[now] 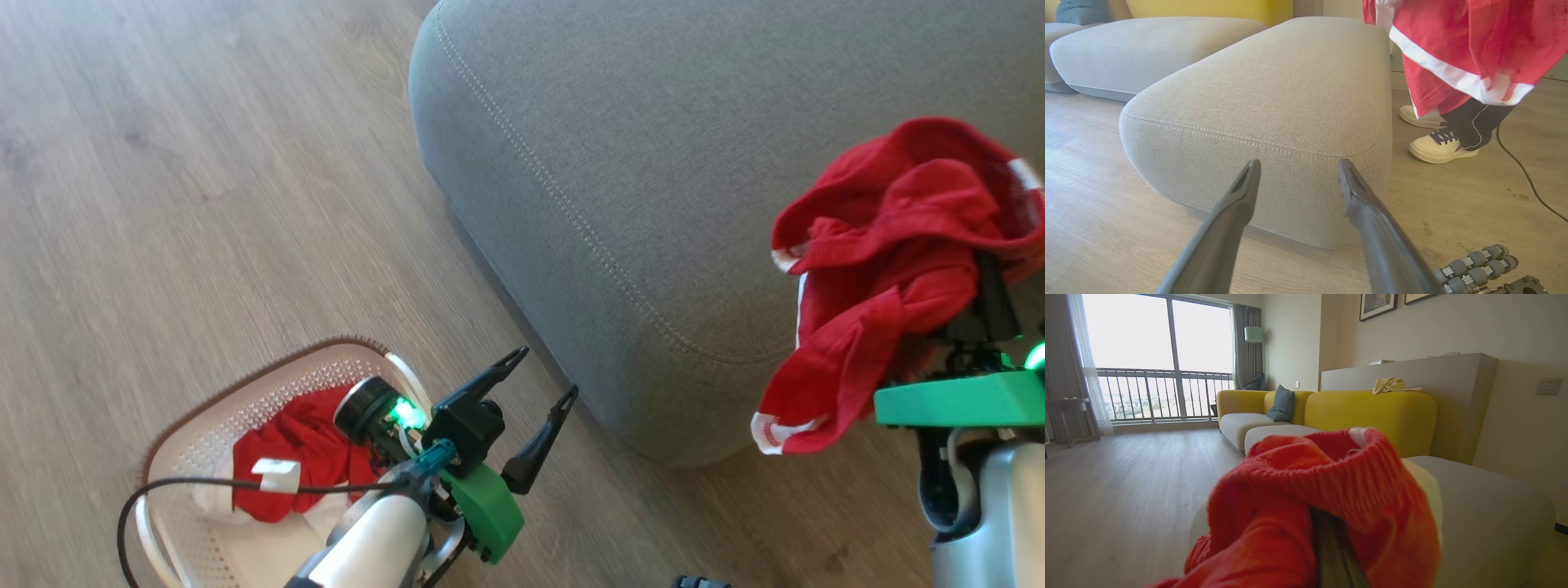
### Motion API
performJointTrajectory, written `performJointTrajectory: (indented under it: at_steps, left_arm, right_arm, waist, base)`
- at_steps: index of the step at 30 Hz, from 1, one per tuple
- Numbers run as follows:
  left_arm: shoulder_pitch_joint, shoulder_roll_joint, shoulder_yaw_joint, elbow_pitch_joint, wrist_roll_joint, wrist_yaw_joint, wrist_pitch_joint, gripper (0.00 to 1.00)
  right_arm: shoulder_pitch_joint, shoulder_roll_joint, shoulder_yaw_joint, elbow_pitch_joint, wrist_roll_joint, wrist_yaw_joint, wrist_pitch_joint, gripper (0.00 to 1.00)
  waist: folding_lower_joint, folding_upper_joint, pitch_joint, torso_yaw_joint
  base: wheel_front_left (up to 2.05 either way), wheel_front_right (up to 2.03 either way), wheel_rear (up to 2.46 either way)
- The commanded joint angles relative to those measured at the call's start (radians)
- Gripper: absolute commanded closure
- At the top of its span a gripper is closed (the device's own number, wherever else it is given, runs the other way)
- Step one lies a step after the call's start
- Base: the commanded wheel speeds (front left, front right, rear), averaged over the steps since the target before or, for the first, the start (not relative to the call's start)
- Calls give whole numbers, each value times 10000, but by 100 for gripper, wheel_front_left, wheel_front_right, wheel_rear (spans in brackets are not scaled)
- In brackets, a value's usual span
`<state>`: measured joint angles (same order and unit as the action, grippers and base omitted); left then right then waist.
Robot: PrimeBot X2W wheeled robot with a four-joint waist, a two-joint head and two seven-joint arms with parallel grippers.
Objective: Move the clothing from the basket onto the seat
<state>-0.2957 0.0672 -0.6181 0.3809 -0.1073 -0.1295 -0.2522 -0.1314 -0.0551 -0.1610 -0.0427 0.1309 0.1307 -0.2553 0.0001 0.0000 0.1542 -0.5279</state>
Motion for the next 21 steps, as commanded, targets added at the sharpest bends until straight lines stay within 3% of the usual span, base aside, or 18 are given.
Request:
performJointTrajectory:
  at_steps: [1, 11, 21]
  left_arm:
    - [-254, 2, 347, -311, -21, -11, -95, 0]
    - [-873, 476, 159, -244, 333, -11, -95, 0]
    - [-1690, 1072, -74, 34, 443, -11, -95, 0]
  right_arm:
    - [-387, -184, 294, -265, -66, 0, -65, 100]
    - [-2355, -1449, -284, 1261, 284, 0, -65, 100]
    - [-4971, -3272, 1, 2656, 129, 0, -65, 100]
  waist:
    - [-1, 0, 75, -6]
    - [-1, 0, 1556, 414]
    - [-1, 0, 3155, 873]
  base:
    - [0, 0, 0]
    - [0, 0, 0]
    - [0, 0, 0]
